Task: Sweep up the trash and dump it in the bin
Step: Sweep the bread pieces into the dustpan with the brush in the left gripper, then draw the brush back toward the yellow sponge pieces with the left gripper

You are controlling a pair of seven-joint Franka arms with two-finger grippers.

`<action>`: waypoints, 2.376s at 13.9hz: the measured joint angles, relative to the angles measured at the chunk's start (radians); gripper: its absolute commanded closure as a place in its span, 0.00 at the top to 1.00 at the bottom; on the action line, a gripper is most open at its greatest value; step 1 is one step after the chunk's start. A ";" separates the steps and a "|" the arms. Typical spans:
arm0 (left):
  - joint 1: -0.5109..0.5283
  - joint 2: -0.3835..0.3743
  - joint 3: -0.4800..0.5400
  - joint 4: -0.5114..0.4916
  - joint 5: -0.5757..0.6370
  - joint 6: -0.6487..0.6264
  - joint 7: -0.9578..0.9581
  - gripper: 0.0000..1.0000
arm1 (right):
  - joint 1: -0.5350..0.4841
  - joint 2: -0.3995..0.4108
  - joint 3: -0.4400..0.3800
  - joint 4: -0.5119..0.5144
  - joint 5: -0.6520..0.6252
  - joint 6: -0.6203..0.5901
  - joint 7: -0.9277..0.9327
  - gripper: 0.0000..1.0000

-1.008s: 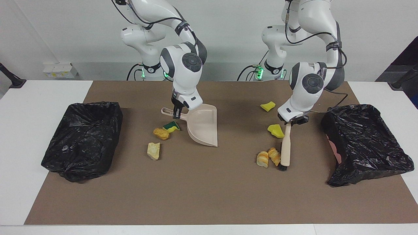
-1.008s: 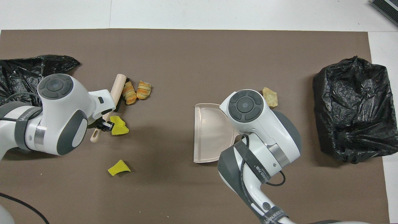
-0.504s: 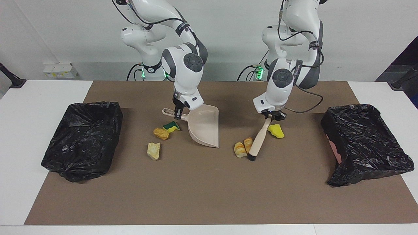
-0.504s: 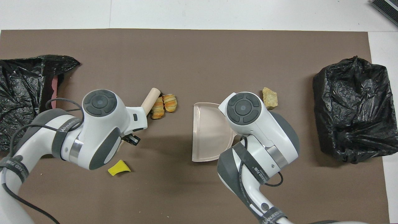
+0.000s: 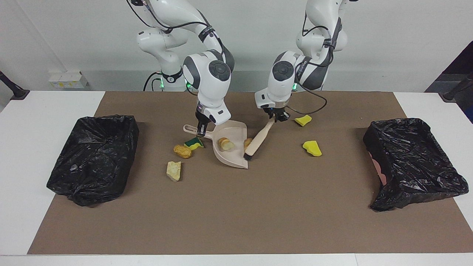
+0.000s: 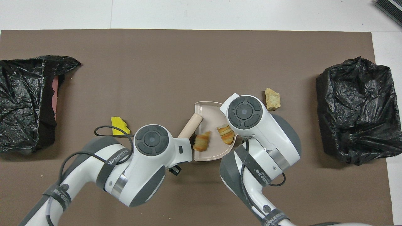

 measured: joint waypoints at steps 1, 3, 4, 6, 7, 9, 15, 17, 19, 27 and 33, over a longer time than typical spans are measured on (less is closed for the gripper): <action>-0.001 -0.002 -0.024 0.004 -0.004 0.000 -0.033 0.00 | 0.000 0.000 0.000 -0.001 0.000 0.003 0.004 0.00; -0.001 -0.010 -0.038 0.020 -0.022 -0.017 -0.076 0.00 | 0.000 0.000 0.000 -0.004 0.000 0.012 0.008 0.00; 0.001 -0.017 -0.032 0.032 -0.034 -0.050 -0.107 0.00 | 0.000 0.000 0.000 -0.004 0.000 0.013 0.008 0.00; 0.011 -0.044 -0.011 0.051 -0.042 -0.111 -0.254 0.00 | 0.000 0.000 0.000 -0.005 0.000 0.013 0.008 0.00; 0.015 -0.062 -0.004 0.053 -0.042 -0.137 -0.350 0.00 | 0.000 0.000 0.000 -0.005 0.000 0.013 0.008 0.00; 0.016 -0.096 0.006 0.053 -0.043 -0.227 -0.513 0.00 | -0.001 0.000 0.000 -0.006 0.000 0.013 0.008 0.00; 0.025 -0.181 0.095 -0.009 -0.043 -0.462 -0.922 0.00 | -0.001 0.000 -0.001 -0.007 0.000 0.015 0.009 0.00; 0.025 -0.231 0.102 -0.089 -0.043 -0.465 -1.046 0.00 | -0.001 0.000 -0.001 -0.007 0.000 0.015 0.009 0.00; 0.025 -0.287 0.103 -0.162 -0.046 -0.463 -1.175 0.00 | -0.001 0.000 -0.001 -0.008 0.000 0.015 0.009 0.00; 0.025 -0.323 0.103 -0.337 -0.221 -0.177 -1.407 0.00 | -0.002 0.000 -0.001 -0.008 0.000 0.016 0.009 0.00; 0.048 -0.250 0.140 -0.313 -0.265 0.053 -1.274 0.00 | -0.002 0.000 -0.001 -0.010 0.000 0.016 0.009 0.00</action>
